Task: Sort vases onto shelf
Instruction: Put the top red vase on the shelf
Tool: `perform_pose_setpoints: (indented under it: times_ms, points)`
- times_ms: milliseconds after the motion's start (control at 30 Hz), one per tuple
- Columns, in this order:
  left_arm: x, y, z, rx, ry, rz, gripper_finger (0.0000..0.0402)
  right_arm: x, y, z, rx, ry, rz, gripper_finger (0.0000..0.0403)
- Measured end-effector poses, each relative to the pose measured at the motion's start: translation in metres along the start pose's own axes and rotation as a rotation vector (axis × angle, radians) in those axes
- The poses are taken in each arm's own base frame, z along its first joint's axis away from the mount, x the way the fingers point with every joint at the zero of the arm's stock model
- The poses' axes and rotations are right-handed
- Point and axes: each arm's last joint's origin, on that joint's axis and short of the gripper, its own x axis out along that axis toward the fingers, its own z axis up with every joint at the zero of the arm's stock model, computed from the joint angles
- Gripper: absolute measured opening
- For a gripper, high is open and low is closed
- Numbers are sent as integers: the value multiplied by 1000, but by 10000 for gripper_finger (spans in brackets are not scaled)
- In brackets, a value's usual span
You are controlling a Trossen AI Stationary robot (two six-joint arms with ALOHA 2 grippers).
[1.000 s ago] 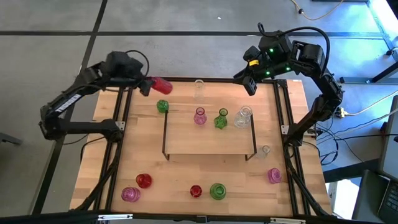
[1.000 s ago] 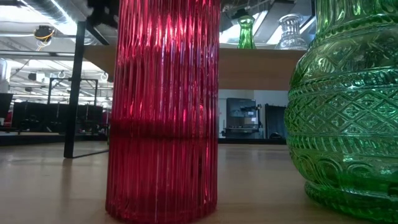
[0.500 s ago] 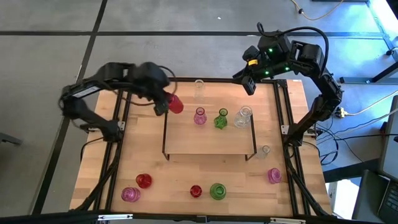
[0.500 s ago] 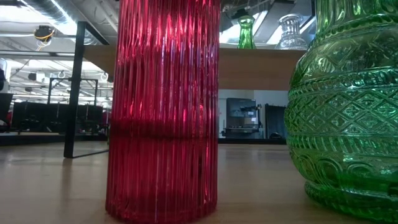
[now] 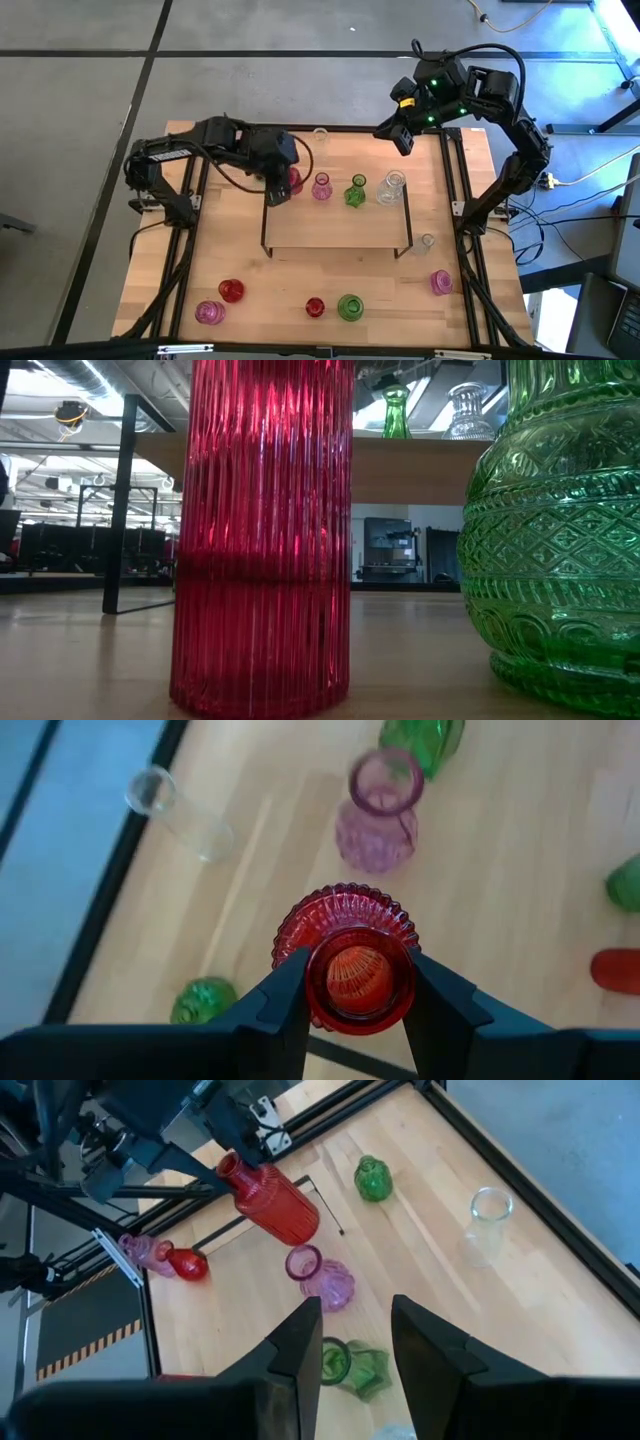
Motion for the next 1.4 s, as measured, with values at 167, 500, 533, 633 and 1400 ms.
perform_pose_setpoints:
  times_ms: [167,500,533,633,1400]
  points:
    - [17,-5,-7,-21,65,14,118,0,0,-1,4,15,-4,111]
    - [35,11,-2,-87,86,-44,118,0,0,-2,-7,16,2,111]
    - [35,12,-2,-90,85,-42,118,0,0,-2,-7,17,5,111]
    - [36,15,-1,-100,93,-64,118,0,0,-2,-7,17,5,111]
    - [36,16,-3,-78,122,-103,135,0,-1,-4,-25,38,0,111]
